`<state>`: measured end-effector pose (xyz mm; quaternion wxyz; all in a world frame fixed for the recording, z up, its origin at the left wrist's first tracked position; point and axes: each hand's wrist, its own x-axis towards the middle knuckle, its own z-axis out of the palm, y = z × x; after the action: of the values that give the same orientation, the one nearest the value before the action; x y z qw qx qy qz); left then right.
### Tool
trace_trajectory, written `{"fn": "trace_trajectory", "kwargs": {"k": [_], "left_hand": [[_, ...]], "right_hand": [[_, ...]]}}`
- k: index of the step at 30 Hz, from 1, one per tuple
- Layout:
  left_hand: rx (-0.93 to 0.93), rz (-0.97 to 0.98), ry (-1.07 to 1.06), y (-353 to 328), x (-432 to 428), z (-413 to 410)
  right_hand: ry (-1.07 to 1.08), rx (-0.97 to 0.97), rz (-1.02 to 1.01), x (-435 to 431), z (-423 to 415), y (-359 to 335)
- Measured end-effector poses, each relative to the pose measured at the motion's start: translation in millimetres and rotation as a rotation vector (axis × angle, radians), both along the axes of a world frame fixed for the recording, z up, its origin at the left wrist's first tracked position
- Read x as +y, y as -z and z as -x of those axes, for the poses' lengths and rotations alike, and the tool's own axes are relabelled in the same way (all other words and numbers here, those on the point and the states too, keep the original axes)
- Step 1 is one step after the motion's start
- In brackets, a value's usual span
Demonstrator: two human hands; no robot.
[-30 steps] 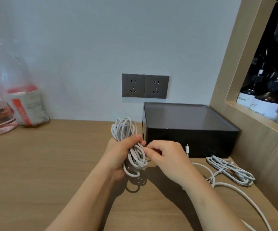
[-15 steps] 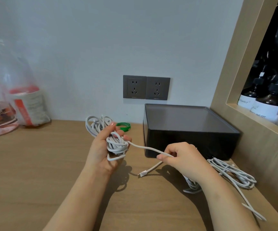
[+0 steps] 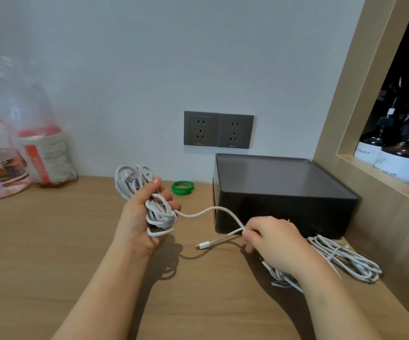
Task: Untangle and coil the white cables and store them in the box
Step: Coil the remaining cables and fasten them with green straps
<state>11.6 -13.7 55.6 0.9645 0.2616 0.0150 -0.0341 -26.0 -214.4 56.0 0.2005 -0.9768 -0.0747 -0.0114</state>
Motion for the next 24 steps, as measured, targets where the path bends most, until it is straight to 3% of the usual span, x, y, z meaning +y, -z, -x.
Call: {"fn": "trace_trajectory", "kwargs": {"k": [2,7,11,17,24], "left_hand": [[-0.010,-0.069,0.033,1,-4,2],[-0.052,-0.337,0.121,6,-18,10],[-0.041,-0.593,0.046,9,-20,11],[-0.108,-0.998,-0.152,11,-29,16],[-0.175,-1.042,-0.059,9,-43,23]], "right_hand": [[0.074,-0.020,-0.178,0,-2,1],[0.124,-0.101,-0.371,0,-9,6],[0.064,0.025,-0.650,-3,-5,-4],[-0.117,-0.042,-0.656,3,2,-9],[-0.113,-0.222,-0.617,19,5,-5]]}}
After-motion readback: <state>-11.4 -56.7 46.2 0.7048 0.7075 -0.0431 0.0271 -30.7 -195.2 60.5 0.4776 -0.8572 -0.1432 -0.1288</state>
